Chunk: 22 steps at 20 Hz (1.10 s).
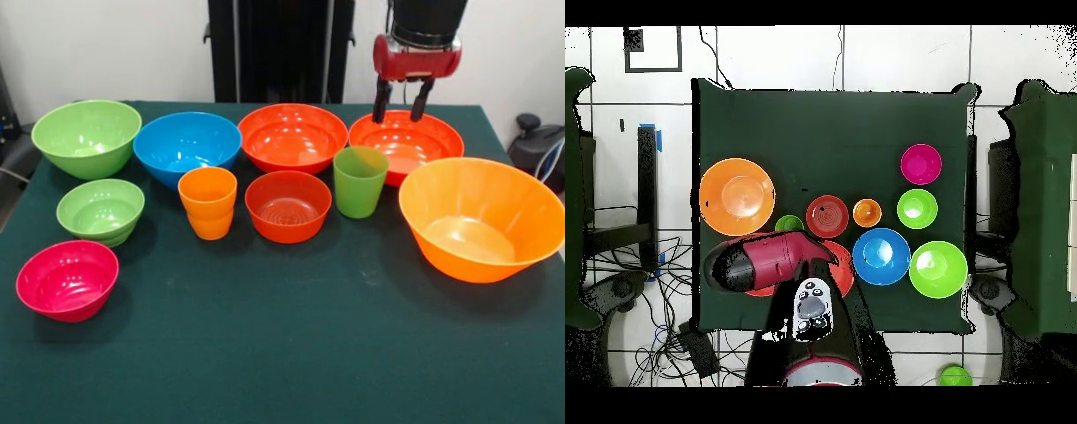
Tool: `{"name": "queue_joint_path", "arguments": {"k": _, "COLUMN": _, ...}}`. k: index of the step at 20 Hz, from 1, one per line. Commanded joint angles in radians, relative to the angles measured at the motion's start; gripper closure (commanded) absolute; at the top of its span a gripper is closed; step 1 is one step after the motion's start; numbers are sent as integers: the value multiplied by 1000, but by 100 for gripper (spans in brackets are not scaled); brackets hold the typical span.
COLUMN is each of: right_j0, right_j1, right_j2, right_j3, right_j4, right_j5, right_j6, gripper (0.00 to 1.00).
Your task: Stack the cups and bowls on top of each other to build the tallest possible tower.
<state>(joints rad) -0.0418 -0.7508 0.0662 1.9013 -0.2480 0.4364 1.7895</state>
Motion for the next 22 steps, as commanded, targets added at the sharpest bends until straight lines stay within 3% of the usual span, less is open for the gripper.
{"name": "queue_joint_path", "arguments": {"k": 1, "right_j0": -15, "right_j1": -82, "right_j2": 130, "right_j3": 53, "right_j4": 14, "right_j5": 178, "right_j6": -48, "gripper": 0}}
{"name": "queue_joint_path", "arguments": {"k": 5, "right_j0": -31, "right_j1": -106, "right_j2": 160, "right_j3": 11, "right_j4": 35, "right_j5": 270, "right_j6": -72, "gripper": 0}}
{"name": "queue_joint_path", "arguments": {"k": 9, "right_j0": -52, "right_j1": 45, "right_j2": 187, "right_j3": -41, "right_j4": -57, "right_j5": 100, "right_j6": -93, "gripper": 0}}
{"name": "queue_joint_path", "arguments": {"k": 13, "right_j0": -62, "right_j1": 153, "right_j2": 193, "right_j3": -137, "right_j4": -99, "right_j5": 100, "right_j6": -125, "gripper": 0}}
{"name": "queue_joint_path", "arguments": {"k": 17, "right_j0": -72, "right_j1": 199, "right_j2": 194, "right_j3": -189, "right_j4": -144, "right_j5": 138, "right_j6": -153, "gripper": 0}}
{"name": "queue_joint_path", "arguments": {"k": 22, "right_j0": -84, "right_j1": 281, "right_j2": 207, "right_j3": -240, "right_j4": -192, "right_j5": 92, "right_j6": -145, "gripper": 0}}
